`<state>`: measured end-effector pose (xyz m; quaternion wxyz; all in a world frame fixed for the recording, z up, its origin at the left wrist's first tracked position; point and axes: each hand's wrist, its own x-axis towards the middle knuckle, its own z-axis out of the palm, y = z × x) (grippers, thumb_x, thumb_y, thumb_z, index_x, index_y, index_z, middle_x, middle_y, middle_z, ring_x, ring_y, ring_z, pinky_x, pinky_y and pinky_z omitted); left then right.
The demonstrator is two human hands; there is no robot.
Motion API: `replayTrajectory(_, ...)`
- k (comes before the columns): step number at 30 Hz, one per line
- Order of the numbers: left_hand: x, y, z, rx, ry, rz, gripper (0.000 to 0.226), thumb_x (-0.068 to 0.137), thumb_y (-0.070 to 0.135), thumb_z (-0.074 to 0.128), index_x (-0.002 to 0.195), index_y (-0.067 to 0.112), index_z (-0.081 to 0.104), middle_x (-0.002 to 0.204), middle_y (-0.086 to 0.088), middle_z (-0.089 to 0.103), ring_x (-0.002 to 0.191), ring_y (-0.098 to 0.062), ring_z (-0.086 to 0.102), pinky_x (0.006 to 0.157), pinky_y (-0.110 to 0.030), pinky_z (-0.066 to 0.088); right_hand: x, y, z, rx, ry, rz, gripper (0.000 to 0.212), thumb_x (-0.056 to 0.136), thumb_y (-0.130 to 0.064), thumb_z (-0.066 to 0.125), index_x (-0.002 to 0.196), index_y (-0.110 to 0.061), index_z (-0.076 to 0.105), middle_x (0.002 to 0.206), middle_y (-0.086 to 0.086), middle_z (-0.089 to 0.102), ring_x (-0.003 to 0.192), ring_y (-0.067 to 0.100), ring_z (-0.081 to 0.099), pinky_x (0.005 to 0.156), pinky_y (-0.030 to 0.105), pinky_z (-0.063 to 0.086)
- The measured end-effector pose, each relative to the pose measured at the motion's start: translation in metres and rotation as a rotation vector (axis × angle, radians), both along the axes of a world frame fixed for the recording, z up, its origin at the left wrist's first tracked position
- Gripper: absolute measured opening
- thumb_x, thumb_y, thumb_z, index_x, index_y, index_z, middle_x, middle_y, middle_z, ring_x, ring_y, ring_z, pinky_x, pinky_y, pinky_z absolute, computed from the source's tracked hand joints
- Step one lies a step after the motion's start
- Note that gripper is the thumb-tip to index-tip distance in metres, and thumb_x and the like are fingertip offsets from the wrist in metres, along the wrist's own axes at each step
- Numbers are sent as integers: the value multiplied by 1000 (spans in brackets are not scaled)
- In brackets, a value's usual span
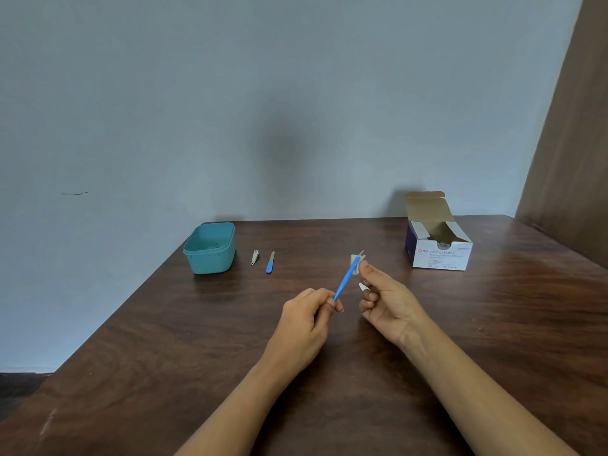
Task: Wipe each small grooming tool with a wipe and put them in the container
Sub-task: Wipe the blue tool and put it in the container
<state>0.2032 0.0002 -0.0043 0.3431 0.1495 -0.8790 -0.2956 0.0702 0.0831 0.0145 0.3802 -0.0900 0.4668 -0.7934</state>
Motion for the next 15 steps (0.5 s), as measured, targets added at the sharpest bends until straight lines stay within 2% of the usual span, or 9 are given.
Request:
replayTrajectory(5,0,0,0,-22,21,31,19,94,14,54,83,21,67,72,9,54,71,-4,51,63,-7,35,1,0,-2,-9,63,39,9,81,-17,71,89,-15,73,55,-13,56,43,3,33,43,15,31)
replayTrajectory(8,0,-2,-3,-47,-3,39,17,93,14,55,82,20,67,75,7,59,72,-5,53,64,-7,35,5,0,-3,50,265,17,14,77,-20,74,89,-14,76,71,-10,71,52,4,33,49,17,32)
replayTrajectory(11,0,-4,-4,-117,-33,33,15,93,14,53,83,18,64,74,10,57,71,0,51,66,-6,34,11,1,0,43,423,-82,6,77,-17,75,82,-14,77,85,-6,76,52,1,48,55,16,34)
replayTrajectory(15,-2,-4,-4,-155,-58,22,13,94,14,51,86,14,62,76,5,58,71,-4,50,65,-9,35,14,-2,0,-13,526,-205,6,83,-8,70,81,-8,76,75,-10,75,62,-7,62,55,6,43)
